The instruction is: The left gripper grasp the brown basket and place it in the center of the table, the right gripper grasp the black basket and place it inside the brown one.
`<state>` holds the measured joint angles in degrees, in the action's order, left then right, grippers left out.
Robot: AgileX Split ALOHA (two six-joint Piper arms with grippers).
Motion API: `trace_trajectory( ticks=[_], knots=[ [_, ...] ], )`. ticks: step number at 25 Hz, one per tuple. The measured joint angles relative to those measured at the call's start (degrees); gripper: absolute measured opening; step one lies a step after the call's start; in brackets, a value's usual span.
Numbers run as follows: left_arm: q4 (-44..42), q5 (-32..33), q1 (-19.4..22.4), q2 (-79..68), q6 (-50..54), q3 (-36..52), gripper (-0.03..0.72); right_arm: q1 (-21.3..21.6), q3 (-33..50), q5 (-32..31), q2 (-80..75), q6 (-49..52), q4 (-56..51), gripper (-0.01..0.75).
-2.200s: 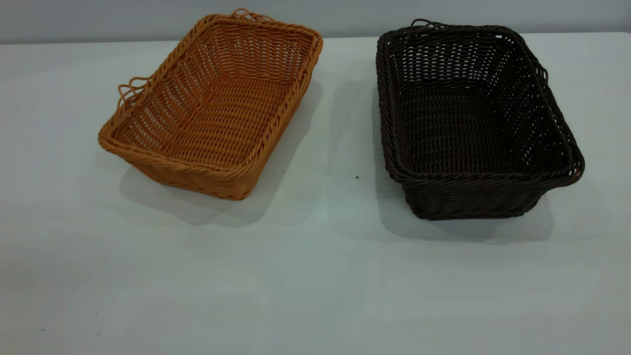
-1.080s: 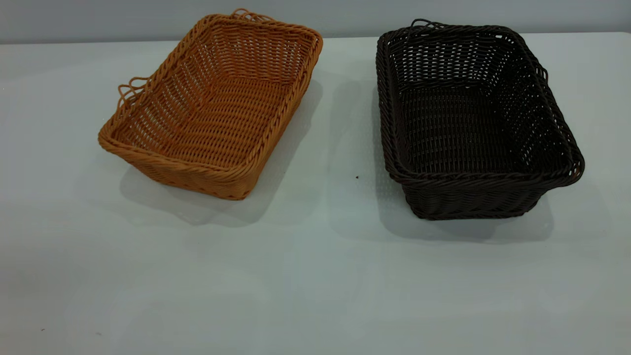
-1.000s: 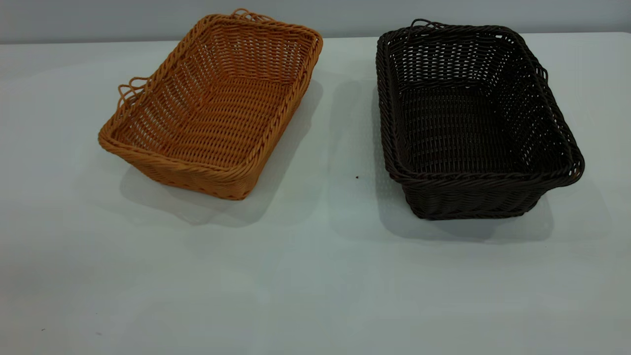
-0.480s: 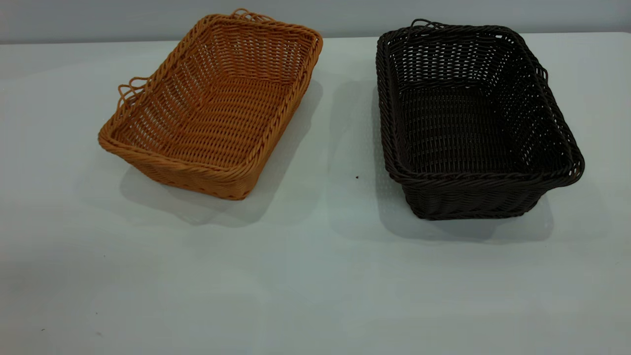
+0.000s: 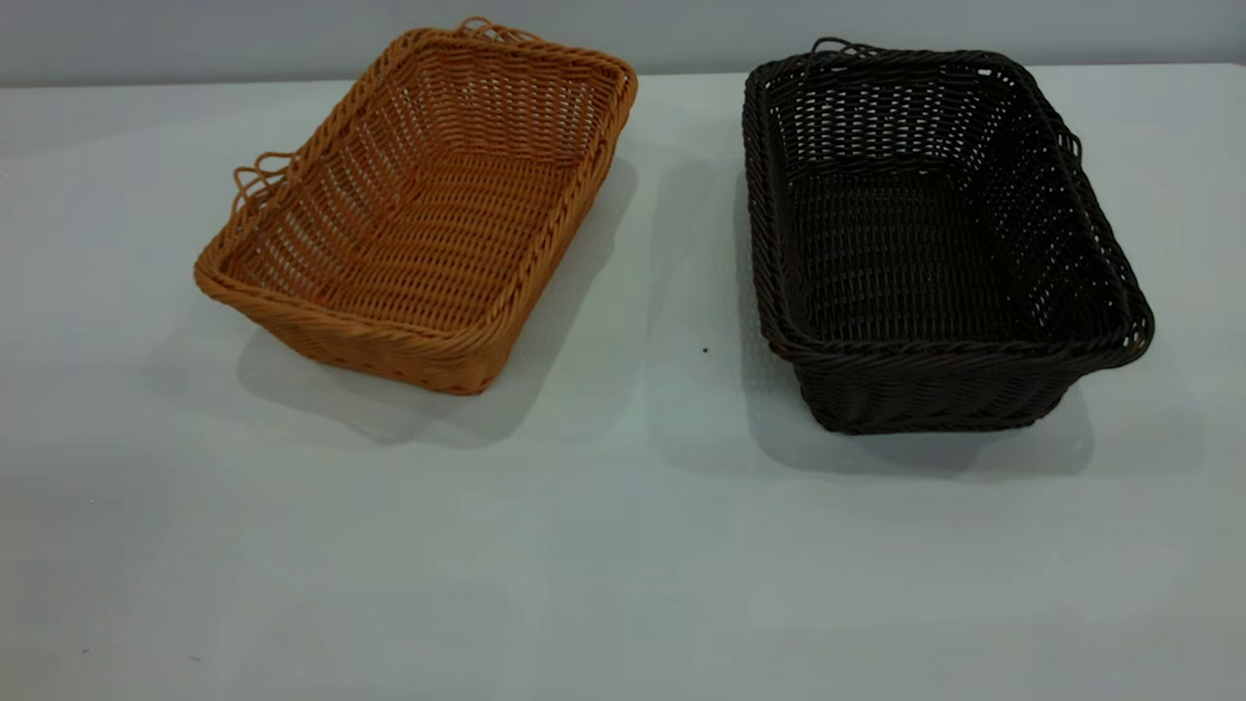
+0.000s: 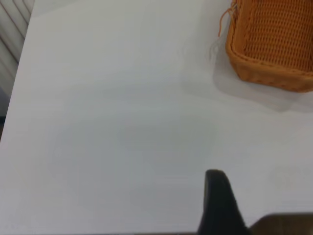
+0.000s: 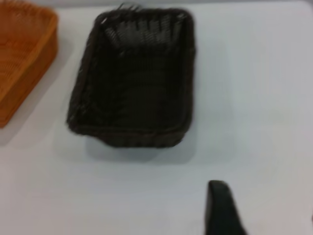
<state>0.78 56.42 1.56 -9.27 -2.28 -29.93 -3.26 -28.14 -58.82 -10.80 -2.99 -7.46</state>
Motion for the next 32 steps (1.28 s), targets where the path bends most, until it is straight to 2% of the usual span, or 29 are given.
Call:
trace_trajectory(
  ticks=[3,7,13,16,20,26,32],
  knots=[
    [0.00,-6.94,0.00,-9.82,-0.05,-1.26,0.414,0.00,0.00,4.36,-10.07,-5.69,-4.08,0.489],
    [0.06,-14.79,0.00,-23.43,-1.09,-2.47,0.428,0.00,0.00,10.99,-24.32,-13.74,-13.83,0.575],
    [0.18,-24.72,0.00,-41.06,-1.81,-5.99,0.491,-0.18,-0.06,18.75,-46.53,-33.05,-35.42,0.586],
    [0.18,-26.98,0.00,-48.45,-1.81,-9.15,0.498,-2.90,-0.25,20.87,-58.08,-40.52,-47.30,0.586],
    [0.59,-28.02,0.00,-54.92,-1.81,-12.85,0.498,-8.32,-0.62,24.12,-71.42,-42.13,-61.84,0.586],
    [3.74,-31.01,0.00,-59.09,-2.72,-14.15,0.498,-9.31,-0.92,22.37,-88.43,-41.53,-88.22,0.576],
    [4.66,-31.87,0.00,-60.52,-3.16,-14.15,0.498,-9.31,-7.18,18.52,-100.68,-36.04,-93.83,0.560]
  ],
)
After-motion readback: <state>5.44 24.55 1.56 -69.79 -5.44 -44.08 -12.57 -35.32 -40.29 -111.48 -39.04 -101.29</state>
